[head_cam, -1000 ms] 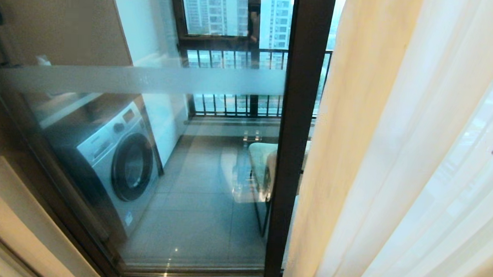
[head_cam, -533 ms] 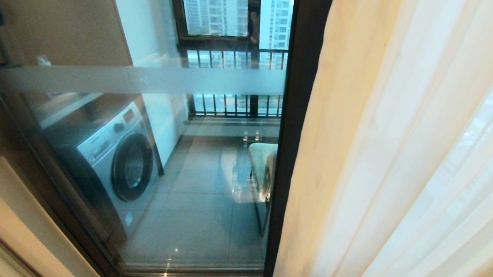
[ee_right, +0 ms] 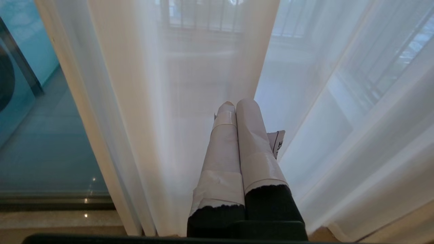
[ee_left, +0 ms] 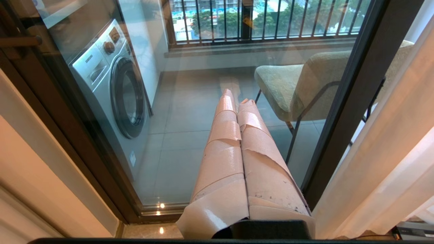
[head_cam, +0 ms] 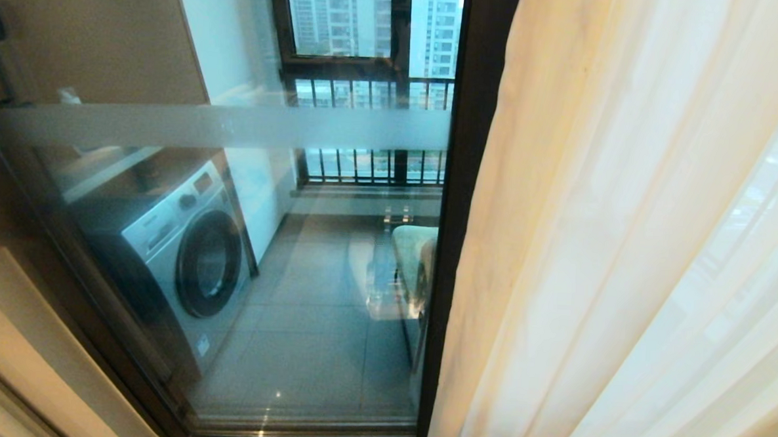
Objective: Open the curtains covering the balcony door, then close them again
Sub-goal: Close the inner curtains on both sides
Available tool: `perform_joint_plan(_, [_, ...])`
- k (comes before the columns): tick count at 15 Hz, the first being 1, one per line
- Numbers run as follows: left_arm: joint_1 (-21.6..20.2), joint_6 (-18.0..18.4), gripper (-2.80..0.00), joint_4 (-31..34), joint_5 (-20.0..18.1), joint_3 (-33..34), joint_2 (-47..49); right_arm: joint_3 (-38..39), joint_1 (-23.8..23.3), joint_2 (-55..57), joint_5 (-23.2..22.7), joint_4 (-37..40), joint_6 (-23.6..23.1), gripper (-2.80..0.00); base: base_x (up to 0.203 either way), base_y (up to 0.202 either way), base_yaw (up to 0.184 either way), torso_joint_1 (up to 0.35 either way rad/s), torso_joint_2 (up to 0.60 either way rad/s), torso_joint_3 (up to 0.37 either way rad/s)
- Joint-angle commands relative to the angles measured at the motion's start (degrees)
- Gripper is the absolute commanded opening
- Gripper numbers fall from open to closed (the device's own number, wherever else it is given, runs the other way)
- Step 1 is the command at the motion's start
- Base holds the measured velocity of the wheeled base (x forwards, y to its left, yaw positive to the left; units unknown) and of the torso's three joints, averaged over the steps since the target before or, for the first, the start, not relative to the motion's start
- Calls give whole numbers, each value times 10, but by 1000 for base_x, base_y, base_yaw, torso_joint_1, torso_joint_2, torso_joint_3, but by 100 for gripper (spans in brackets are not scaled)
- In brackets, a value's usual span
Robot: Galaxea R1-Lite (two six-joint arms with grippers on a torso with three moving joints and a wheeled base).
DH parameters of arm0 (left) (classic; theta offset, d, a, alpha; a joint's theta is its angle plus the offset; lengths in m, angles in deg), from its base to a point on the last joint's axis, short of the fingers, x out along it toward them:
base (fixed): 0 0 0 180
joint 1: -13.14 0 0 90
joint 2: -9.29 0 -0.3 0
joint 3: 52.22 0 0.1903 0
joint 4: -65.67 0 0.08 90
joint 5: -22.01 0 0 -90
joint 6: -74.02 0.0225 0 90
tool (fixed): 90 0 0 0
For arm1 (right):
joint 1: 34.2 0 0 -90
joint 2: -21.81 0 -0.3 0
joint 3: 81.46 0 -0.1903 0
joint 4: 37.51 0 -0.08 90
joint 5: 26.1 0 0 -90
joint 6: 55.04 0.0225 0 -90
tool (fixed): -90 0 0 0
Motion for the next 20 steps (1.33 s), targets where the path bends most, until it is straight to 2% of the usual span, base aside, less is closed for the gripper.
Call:
perform_joint_plan(1, [0, 0, -280, 0, 0, 0, 0, 39, -32, -74, -31, 16, -6, -280, 0, 0, 0, 0, 0, 0])
perform_joint_plan(4, [0, 0, -280, 0, 0, 0, 0, 44, -72, -155, -89, 128, -15, -280, 0, 0, 0, 0, 0, 0])
perform_joint_plan(6, [0, 0, -280, 0, 0, 0, 0, 44, -72, -196, -98, 197, -28, -280, 0, 0, 0, 0, 0, 0])
perform_joint_plan(9, [0, 0, -280, 0, 0, 0, 0, 44, -61, -253, -103, 241, -37, -280, 0, 0, 0, 0, 0, 0])
perform_joint_plan(13, [0, 0, -280, 0, 0, 0, 0, 43, -57, -318, -105, 256, -37, -280, 0, 0, 0, 0, 0, 0])
perform_joint_plan(20, [0, 0, -280, 0, 0, 0, 0, 45, -57, -319, -104, 252, -16, -280, 0, 0, 0, 0, 0, 0])
